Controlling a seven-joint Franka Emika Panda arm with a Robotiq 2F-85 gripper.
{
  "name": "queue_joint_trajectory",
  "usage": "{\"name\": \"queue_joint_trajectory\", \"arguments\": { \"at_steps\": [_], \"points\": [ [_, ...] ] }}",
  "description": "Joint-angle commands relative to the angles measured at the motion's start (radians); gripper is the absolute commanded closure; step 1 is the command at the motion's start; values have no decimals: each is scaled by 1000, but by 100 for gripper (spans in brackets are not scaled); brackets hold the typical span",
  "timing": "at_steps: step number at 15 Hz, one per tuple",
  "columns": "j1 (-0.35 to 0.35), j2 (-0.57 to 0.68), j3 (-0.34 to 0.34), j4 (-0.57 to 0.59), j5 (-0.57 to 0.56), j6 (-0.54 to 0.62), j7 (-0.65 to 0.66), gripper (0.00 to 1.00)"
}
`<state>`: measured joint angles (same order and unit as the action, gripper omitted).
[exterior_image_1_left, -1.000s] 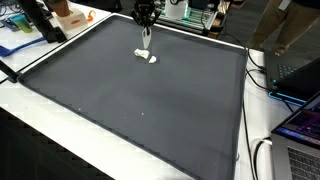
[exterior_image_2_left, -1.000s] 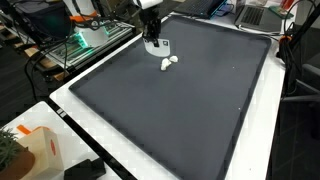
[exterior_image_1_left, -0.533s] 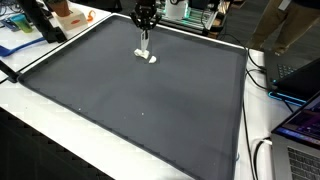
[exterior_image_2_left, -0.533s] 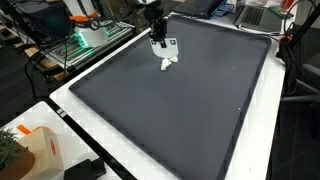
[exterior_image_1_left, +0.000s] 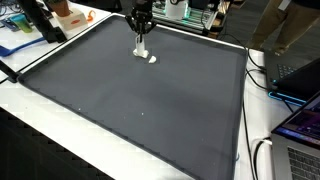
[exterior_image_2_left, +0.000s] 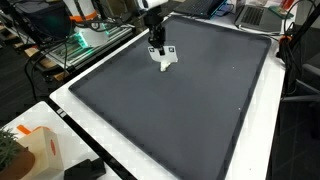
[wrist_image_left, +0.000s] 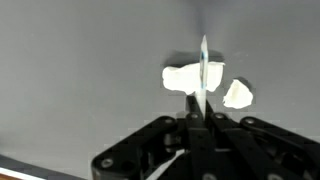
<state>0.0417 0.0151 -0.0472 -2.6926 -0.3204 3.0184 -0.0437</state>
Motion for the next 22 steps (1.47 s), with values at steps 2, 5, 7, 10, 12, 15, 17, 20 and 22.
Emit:
{"name": "queue_joint_trajectory", "arguments": {
  "at_steps": [2, 5, 7, 10, 12, 15, 17, 20, 22],
  "points": [
    [9, 75, -35, 93, -351, -205, 306, 99],
    [49, 101, 10, 100, -339, -297, 355, 99],
    [65, 124, 25, 124, -329, -348, 377, 99],
    [78, 182, 28, 185, -336, -417, 425, 99],
    [73, 226, 30, 240, -345, -462, 472, 99],
    [81, 276, 21, 309, -364, -542, 546, 99],
    [90, 304, 16, 347, -372, -599, 595, 99],
    [98, 348, 31, 420, -300, -693, 584, 99],
    [106, 366, 46, 475, -232, -768, 547, 99]
  ]
}}
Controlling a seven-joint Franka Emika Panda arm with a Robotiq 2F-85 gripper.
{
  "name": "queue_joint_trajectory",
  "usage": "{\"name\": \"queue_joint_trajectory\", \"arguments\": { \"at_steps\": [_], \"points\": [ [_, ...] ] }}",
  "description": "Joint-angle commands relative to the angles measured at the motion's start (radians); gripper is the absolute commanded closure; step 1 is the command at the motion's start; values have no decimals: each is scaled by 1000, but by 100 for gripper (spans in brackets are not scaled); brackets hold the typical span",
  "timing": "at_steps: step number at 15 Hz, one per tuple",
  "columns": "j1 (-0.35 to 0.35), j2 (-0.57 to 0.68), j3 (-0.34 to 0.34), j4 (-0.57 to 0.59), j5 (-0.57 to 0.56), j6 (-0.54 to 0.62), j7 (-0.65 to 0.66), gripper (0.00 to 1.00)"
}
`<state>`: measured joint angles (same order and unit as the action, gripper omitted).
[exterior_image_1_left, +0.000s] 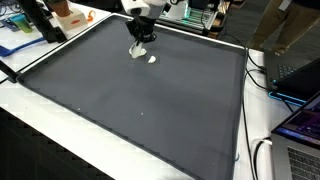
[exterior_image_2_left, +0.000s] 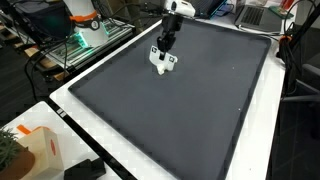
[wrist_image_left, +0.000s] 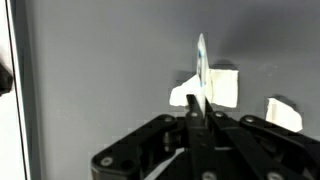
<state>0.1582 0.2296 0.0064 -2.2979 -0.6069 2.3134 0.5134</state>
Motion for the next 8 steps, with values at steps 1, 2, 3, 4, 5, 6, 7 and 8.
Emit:
{"name": "queue_joint_trajectory", "arguments": {
  "at_steps": [1, 2, 3, 4, 5, 6, 7, 8],
  "points": [
    [-8, 166, -2, 110, 91, -97, -27, 99],
    [-12, 174, 9, 139, 144, -122, -77, 99],
    [-17, 179, 16, 165, 189, -146, -125, 99],
    [-25, 183, 23, 187, 232, -164, -179, 99],
    [-30, 191, 28, 209, 269, -184, -229, 99],
    [-33, 202, 29, 230, 301, -214, -266, 99],
    [-38, 210, 29, 247, 329, -240, -304, 99],
    [-44, 219, 30, 266, 354, -269, -338, 99]
  ]
}}
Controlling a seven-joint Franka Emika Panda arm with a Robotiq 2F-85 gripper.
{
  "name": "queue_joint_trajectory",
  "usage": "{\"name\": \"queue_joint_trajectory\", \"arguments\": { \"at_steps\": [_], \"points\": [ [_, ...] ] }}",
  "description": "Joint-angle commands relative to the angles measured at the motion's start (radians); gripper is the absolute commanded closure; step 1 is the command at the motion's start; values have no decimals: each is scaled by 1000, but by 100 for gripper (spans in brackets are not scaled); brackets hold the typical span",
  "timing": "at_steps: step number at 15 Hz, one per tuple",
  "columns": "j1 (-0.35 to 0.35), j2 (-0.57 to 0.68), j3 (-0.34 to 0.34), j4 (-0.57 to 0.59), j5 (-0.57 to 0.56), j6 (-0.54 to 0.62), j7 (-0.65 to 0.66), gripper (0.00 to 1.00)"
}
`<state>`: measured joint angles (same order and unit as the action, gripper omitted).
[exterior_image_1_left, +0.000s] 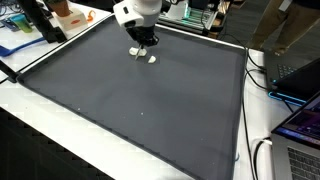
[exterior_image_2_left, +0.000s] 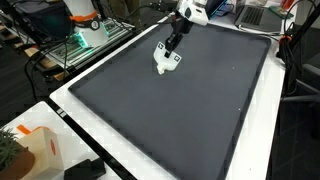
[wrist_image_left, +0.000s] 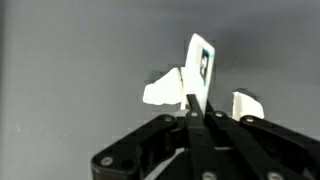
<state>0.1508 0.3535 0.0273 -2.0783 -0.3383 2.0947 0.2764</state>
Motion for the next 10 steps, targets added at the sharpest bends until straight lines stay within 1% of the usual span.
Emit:
{"name": "queue_joint_trajectory", "arguments": {
  "at_steps": [1, 5, 10],
  "points": [
    [-42, 102, 8, 66, 107, -82, -127, 99],
    [-87, 80, 21, 98, 196, -167, -312, 99],
    [-151, -19, 36, 51, 293, -291, -558, 99]
  ]
}}
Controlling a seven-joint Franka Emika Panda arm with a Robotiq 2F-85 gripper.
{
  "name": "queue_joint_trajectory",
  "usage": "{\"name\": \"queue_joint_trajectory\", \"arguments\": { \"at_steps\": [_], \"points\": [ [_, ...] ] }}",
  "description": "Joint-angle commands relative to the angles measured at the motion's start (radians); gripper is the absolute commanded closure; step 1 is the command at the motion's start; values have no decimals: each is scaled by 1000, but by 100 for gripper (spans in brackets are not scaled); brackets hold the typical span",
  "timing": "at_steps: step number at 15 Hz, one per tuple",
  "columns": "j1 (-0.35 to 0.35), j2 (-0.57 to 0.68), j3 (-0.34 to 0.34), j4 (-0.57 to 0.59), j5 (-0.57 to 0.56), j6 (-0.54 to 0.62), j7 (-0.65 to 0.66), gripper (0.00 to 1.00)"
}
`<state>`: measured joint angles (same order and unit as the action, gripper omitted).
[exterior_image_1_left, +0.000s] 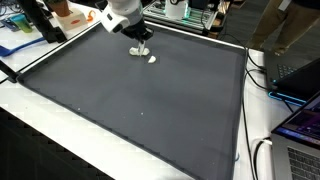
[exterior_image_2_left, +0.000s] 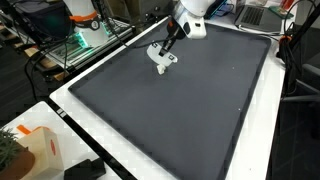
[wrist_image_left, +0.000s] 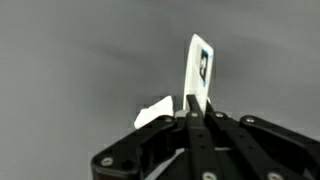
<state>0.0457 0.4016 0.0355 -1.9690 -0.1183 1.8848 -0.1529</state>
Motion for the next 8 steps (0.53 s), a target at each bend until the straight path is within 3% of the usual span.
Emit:
{"name": "queue_joint_trajectory", "arguments": {
  "at_steps": [1, 4, 8],
  "points": [
    [-59, -90, 33, -72, 96, -121, -182, 99],
    [-95, -168, 40, -111, 204, -212, -317, 99],
    [-111, -294, 23, -211, 376, -160, -405, 99]
  ]
}}
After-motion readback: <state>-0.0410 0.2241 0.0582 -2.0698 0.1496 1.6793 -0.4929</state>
